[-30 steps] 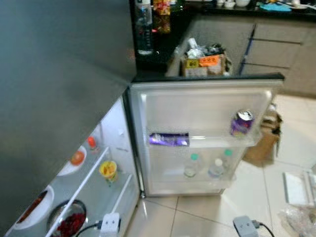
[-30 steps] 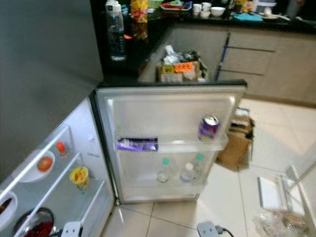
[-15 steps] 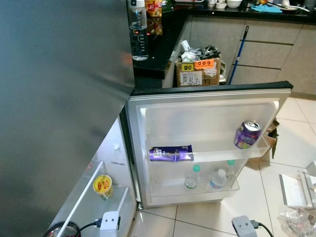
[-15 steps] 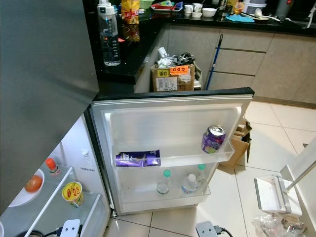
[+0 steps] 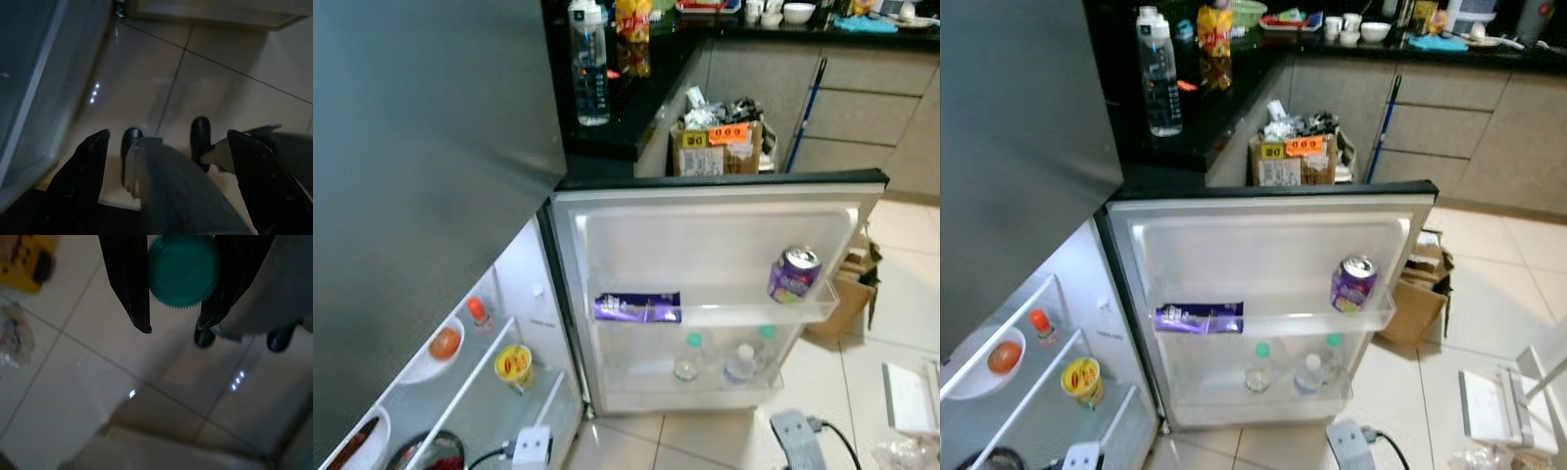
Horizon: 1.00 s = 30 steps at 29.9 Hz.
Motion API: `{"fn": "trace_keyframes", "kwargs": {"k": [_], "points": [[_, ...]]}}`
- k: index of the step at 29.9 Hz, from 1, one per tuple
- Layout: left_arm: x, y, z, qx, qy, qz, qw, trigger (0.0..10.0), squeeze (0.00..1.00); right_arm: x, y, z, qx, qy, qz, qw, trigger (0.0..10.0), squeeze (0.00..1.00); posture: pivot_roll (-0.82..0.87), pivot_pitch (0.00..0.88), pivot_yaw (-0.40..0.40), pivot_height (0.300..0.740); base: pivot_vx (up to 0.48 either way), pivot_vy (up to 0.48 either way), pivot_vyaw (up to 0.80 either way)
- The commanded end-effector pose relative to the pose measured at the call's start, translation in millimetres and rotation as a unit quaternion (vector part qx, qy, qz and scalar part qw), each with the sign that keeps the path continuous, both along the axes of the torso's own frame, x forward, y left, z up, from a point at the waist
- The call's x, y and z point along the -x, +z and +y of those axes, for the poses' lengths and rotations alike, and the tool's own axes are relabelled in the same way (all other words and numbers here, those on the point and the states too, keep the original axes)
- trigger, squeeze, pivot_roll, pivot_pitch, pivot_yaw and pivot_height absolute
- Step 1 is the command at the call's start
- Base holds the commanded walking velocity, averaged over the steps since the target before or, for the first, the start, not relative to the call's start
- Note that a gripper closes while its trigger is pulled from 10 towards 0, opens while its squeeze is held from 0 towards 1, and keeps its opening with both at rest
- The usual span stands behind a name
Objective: Restocking fridge
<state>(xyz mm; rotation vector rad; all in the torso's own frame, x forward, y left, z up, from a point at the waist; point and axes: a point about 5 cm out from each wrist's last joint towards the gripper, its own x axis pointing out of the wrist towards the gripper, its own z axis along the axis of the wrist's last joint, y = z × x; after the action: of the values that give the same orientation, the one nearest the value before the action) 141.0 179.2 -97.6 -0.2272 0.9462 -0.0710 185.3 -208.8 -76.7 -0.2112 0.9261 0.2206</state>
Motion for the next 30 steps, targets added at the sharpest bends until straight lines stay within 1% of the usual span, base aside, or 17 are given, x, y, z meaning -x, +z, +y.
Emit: {"fn": "trace_keyframes", "kwargs": {"k": [1, 2, 4, 5, 8, 9, 12, 13, 15, 16, 18, 19, 20, 21, 23, 25, 30], "points": [[-0.4, 0.3, 1.5, -0.007, 0.001, -0.002, 1.000, 10.0, 0.00, -15.7, 7.6, 12.2, -0.026, 0.031, -0.028, 0.999, 10.0, 0.00, -0.07, 0.000, -0.027, 0.740, 0.000, 0.000, 0.00], [-0.4, 0.3, 1.5, -0.007, 0.001, -0.002, 1.000, 10.0, 0.00, -15.7, 7.6, 12.2, -0.026, 0.031, -0.028, 0.999, 10.0, 0.00, -0.07, 0.000, -0.027, 0.740, 0.000, 0.000, 0.00], [-5.2, 2.6, 5.1, -0.018, 0.003, -0.013, 1.000, 10.0, 0.00, -33.0, 18.0, 27.6, -0.059, 0.078, -0.057, 0.994, 10.0, 0.00, -0.07, 0.000, -0.023, 0.740, 0.000, 0.000, 0.00], [-5.2, 2.6, 5.1, -0.018, 0.003, -0.013, 1.000, 10.0, 0.00, -33.0, 18.0, 27.6, -0.059, 0.078, -0.057, 0.994, 10.0, 0.00, -0.07, 0.000, -0.023, 0.740, 0.000, 0.000, 0.00], [-17.5, 9.2, 13.3, -0.031, 0.017, -0.041, 0.999, 10.0, 0.00, -55.3, 34.8, 52.2, -0.102, 0.152, -0.097, 0.978, 10.0, 0.00, -0.07, 0.000, -0.019, 0.740, 0.000, 0.000, 0.00], [-17.5, 9.2, 13.3, -0.031, 0.017, -0.041, 0.999, 10.0, 0.00, -55.3, 34.8, 52.2, -0.102, 0.152, -0.097, 0.978, 10.0, 0.00, -0.07, 0.000, -0.019, 0.740, 0.000, 0.000, 0.00], [-31.4, 17.1, 19.1, -0.034, 0.025, -0.073, 0.996, 10.0, 0.00, -67.3, 46.5, 72.5, -0.103, 0.234, -0.121, 0.959, 10.0, 0.00, -0.06, 0.000, -0.017, 0.740, 0.000, 0.000, 0.00], [-31.4, 17.1, 19.1, -0.034, 0.025, -0.073, 0.996, 10.0, 0.00, -67.3, 46.5, 72.5, -0.103, 0.234, -0.121, 0.959, 10.0, 0.00, -0.06, 0.000, -0.017, 0.740, 0.000, 0.000, 0.00], [-39.6, 22.0, 20.7, -0.028, 0.027, -0.092, 0.995, 10.0, 0.00, -72.0, 52.4, 83.6, -0.112, 0.266, -0.134, 0.948, 10.0, 0.00, -0.06, 0.000, -0.016, 0.740, 0.000, 0.000, 0.00], [-39.6, 22.0, 20.7, -0.028, 0.027, -0.092, 0.995, 10.0, 0.00, -72.0, 52.4, 83.6, -0.112, 0.266, -0.134, 0.948, 10.0, 0.00, -0.06, 0.000, -0.016, 0.740, 0.000, 0.000, 0.00], [-54.3, 31.0, 21.2, -0.037, 0.012, -0.127, 0.991, 10.0, 0.00, -78.7, 61.4, 98.8, -0.130, 0.297, -0.152, 0.934, 10.0, 0.00, -0.06, 0.000, -0.016, 0.740, 0.000, 0.000, 0.00], [-54.3, 31.0, 21.2, -0.037, 0.012, -0.127, 0.991, 10.0, 0.00, -78.7, 61.4, 98.8, -0.130, 0.297, -0.152, 0.934, 10.0, 0.00, -0.06, 0.000, -0.016, 0.740, 0.000, 0.000, 0.00], [-60.6, 35.1, 21.3, -0.042, 0.006, -0.141, 0.989, 10.0, 0.00, -81.4, 65.2, 104.8, -0.137, 0.307, -0.159, 0.928, 10.0, 0.00, -0.06, 0.000, -0.016, 0.740, 0.000, 0.000, 0.00], [-67.3, 39.7, 21.1, -0.045, -0.001, -0.158, 0.986, 10.0, 0.00, -84.3, 67.8, 110.4, -0.128, 0.320, -0.163, 0.925, 10.0, 0.00, -0.05, 0.000, -0.015, 0.740, 0.000, 0.000, 0.00], [-73.9, 44.4, 20.7, -0.049, -0.010, -0.174, 0.984, 10.0, 0.00, -89.8, 72.1, 117.7, -0.132, 0.312, -0.167, 0.926, 10.0, 0.00, -0.05, 0.000, -0.015, 0.735, 0.000, 0.000, 0.00], [-75.0, 45.3, 20.3, -0.050, -0.014, -0.177, 0.983, 10.0, 0.00, -92.5, 74.5, 120.7, -0.144, 0.300, -0.169, 0.928, 10.0, 0.00, -0.05, 0.000, -0.015, 0.725, 0.000, 0.000, 0.00], [-69.1, 41.7, 18.7, -0.050, -0.023, -0.170, 0.984, 10.0, 0.00, -94.4, 77.7, 123.8, -0.154, 0.303, -0.175, 0.924, 10.0, 0.00, -0.05, 0.000, -0.013, 0.705, 0.000, 0.000, 0.00]]}}
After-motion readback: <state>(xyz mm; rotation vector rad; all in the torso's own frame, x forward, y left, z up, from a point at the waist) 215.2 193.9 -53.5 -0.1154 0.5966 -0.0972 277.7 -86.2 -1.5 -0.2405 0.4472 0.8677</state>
